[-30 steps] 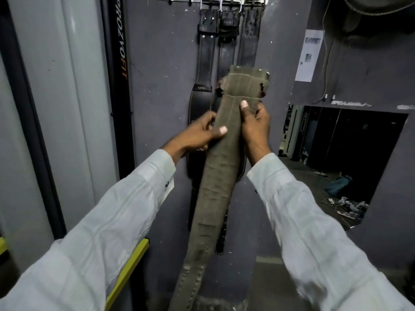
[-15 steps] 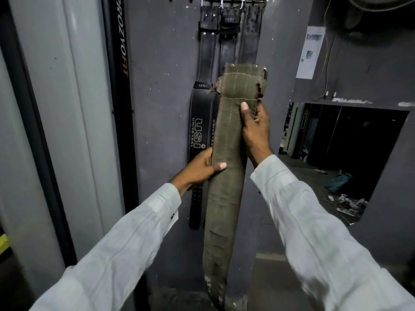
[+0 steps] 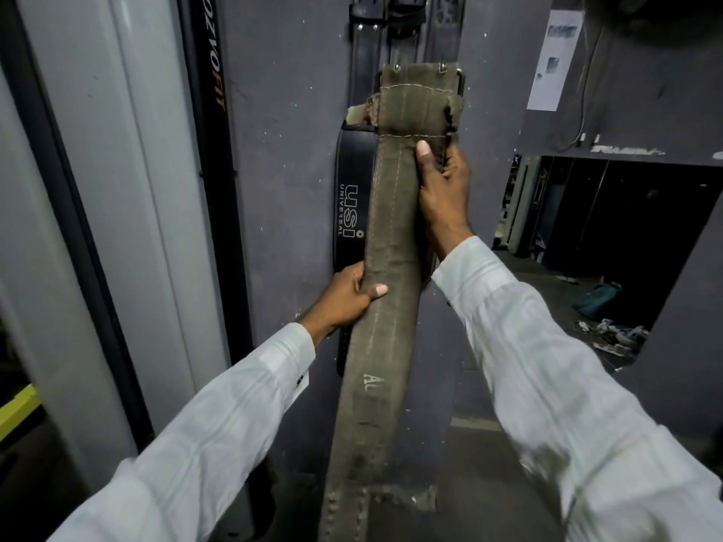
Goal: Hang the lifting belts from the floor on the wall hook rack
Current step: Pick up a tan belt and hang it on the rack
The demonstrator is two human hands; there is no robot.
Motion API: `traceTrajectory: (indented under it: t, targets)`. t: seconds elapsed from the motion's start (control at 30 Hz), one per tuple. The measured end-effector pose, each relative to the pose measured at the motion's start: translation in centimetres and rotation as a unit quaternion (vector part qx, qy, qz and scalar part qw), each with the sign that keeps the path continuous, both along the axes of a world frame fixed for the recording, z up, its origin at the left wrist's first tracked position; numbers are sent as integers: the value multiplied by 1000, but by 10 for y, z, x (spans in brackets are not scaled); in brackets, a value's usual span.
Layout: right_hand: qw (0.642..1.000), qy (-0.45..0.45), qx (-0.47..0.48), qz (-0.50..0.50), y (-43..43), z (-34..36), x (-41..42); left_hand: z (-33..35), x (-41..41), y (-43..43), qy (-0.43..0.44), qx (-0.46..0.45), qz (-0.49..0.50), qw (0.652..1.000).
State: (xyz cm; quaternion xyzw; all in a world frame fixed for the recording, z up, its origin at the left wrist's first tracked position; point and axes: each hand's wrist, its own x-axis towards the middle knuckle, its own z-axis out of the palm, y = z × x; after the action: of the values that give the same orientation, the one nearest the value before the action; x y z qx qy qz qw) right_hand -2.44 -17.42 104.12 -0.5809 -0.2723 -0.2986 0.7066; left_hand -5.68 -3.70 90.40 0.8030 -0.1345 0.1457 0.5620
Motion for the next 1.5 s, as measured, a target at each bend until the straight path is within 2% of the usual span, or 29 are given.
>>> traceTrajectory:
  t: [0.17,0.3,0.47,0.57,0.73,0.93,0.97,1.03,1.13,1.3,1.4,1.5]
  targets:
    - [1000,-4,1,-7,6,2,-2,-17,-7,11,53,-16,-65,996]
    - [1000,-6,3,-3,15,-5,-6,-27,-9,16,40,-12,-19,999]
    - [1000,2,12,4,15,-5,-5,-46,-16,26,91,48,-45,994]
    - [1000,5,-3,13,19,-7,-8,-53,-18,21,82,35,-33,995]
    - [1000,5,-6,18,16,-10,-8,-71,-23,28,158,56,-65,984]
    - [999,40,-2,34,13,-24,-7,-93,-28,33,193,55,-66,977]
    - [998,45,-2,41,12,-25,-7,-92,-30,32,189,44,-58,979]
    - [997,50,-6,58,9,-24,-6,-80,-30,30,157,-33,-42,986]
    - [996,55,-11,70,5,-23,-3,-35,-26,19,64,-156,-21,985]
    - [994,75,-41,74,1,-42,3,71,-18,5,-14,-333,-13,943]
    - [988,94,-68,107,-1,-61,2,117,-15,7,6,-343,-24,939]
    - [972,126,-118,159,-10,-70,2,127,-8,8,33,-325,-8,945]
